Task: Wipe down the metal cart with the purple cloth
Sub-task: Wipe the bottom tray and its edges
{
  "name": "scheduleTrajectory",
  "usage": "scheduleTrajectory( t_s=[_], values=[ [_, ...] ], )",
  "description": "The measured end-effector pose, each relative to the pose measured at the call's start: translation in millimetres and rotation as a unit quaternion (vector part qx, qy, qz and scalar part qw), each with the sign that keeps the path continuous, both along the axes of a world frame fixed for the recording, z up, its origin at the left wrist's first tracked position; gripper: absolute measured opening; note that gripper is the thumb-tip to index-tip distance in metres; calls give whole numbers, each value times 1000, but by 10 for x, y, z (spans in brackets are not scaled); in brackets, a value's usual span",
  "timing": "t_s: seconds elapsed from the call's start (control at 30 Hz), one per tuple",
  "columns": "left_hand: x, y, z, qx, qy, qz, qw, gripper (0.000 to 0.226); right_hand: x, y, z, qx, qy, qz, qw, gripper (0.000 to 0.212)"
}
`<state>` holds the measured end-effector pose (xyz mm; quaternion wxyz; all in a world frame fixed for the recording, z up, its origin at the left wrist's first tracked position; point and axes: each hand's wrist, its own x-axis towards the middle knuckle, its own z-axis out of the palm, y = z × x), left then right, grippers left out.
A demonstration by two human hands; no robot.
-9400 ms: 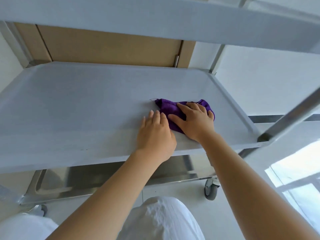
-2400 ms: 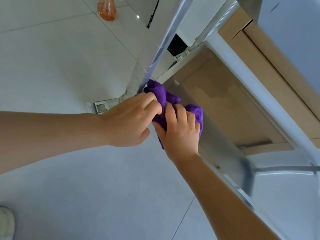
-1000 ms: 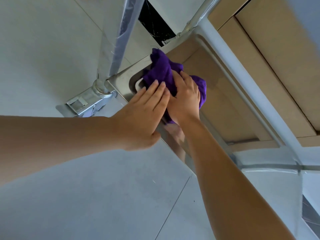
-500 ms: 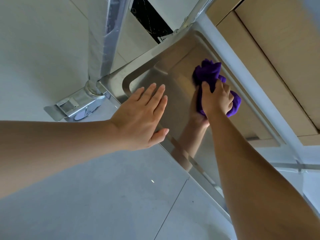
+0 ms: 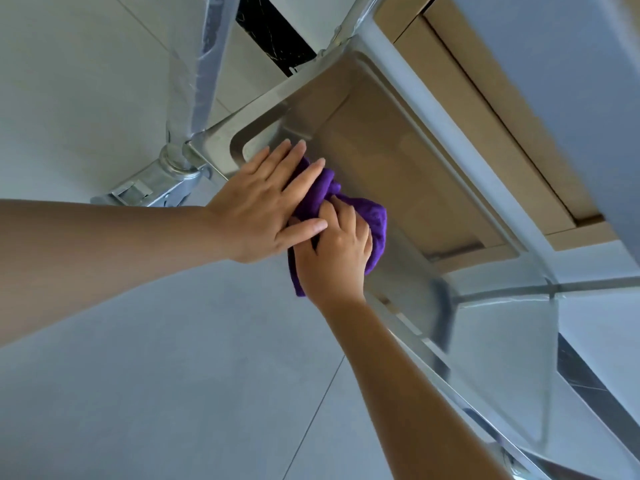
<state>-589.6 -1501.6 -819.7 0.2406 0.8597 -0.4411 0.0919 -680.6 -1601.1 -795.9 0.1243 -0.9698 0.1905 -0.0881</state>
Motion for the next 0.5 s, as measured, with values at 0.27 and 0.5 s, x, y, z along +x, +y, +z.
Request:
scheduleTrajectory(
  t_s=[0.27, 0.5],
  values=[
    [78, 84, -25, 58, -69, -35, 995, 82, -521, -381, -39, -93, -51, 115, 988, 45],
    [201, 144, -27, 88, -74, -29, 993, 78, -677, -590, -19, -40, -34, 125, 991, 49]
  ],
)
